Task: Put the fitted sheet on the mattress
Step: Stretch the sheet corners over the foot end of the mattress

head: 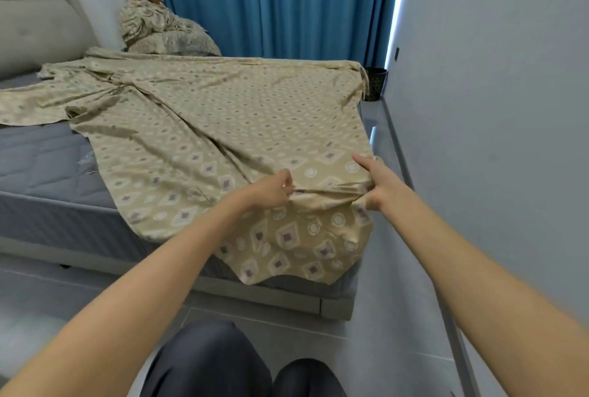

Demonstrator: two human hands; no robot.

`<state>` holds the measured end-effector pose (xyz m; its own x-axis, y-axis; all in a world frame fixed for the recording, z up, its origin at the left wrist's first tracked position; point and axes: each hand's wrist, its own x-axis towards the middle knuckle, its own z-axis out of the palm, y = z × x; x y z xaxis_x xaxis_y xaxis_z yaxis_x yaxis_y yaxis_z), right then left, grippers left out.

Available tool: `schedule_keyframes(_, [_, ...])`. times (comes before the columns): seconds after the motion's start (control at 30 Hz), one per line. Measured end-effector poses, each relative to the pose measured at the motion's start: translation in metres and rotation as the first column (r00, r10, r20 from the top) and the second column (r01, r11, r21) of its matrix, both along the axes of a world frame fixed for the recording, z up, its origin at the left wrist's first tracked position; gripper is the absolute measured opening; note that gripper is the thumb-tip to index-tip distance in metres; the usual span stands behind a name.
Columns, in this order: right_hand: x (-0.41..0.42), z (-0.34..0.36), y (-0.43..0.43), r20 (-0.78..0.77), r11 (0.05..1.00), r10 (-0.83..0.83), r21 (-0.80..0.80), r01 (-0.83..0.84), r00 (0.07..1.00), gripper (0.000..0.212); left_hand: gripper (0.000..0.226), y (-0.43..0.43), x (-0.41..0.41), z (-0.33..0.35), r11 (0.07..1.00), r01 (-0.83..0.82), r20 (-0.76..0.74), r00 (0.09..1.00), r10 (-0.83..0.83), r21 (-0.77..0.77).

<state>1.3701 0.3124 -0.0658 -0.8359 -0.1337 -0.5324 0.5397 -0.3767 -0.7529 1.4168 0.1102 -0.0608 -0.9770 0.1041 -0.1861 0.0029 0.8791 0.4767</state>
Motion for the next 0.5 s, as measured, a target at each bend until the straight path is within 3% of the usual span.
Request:
schedule_keyframes(0.13, [0.017,0.001,0.014,-0.067,0.986,-0.087,-0.149,0.076,0.994,0.018,0.044,-0.003,0.003,-0.010,0.999,0.001,-0.098,0.995,0.004,0.053])
schedule_keyframes(0.27, [0.025,-0.002,0.014,-0.087,0.972,-0.170,-0.177,0.153,0.982,0.028,0.102,-0.016,0.011,-0.017,0.965,0.053,-0.032,0.997,-0.064,-0.257])
schedule_keyframes(0.3, [0.026,0.001,0.014,-0.083,0.967,-0.190,-0.189,0.171,0.978,0.034,0.098,-0.020,0.013,-0.018,0.939,0.024,-0.038,0.999,-0.039,-0.342])
schedule_keyframes(0.4, [0.024,-0.001,0.016,-0.035,0.934,-0.268,-0.255,0.251,0.963,0.031,0.031,-0.031,0.015,-0.026,0.859,-0.088,-0.192,0.981,-0.013,-0.505])
schedule_keyframes(0.5, [0.033,0.006,0.018,-0.014,0.890,-0.376,-0.283,0.357,0.927,0.027,0.016,-0.036,0.016,-0.031,0.927,-0.153,-0.267,0.962,0.060,-0.343])
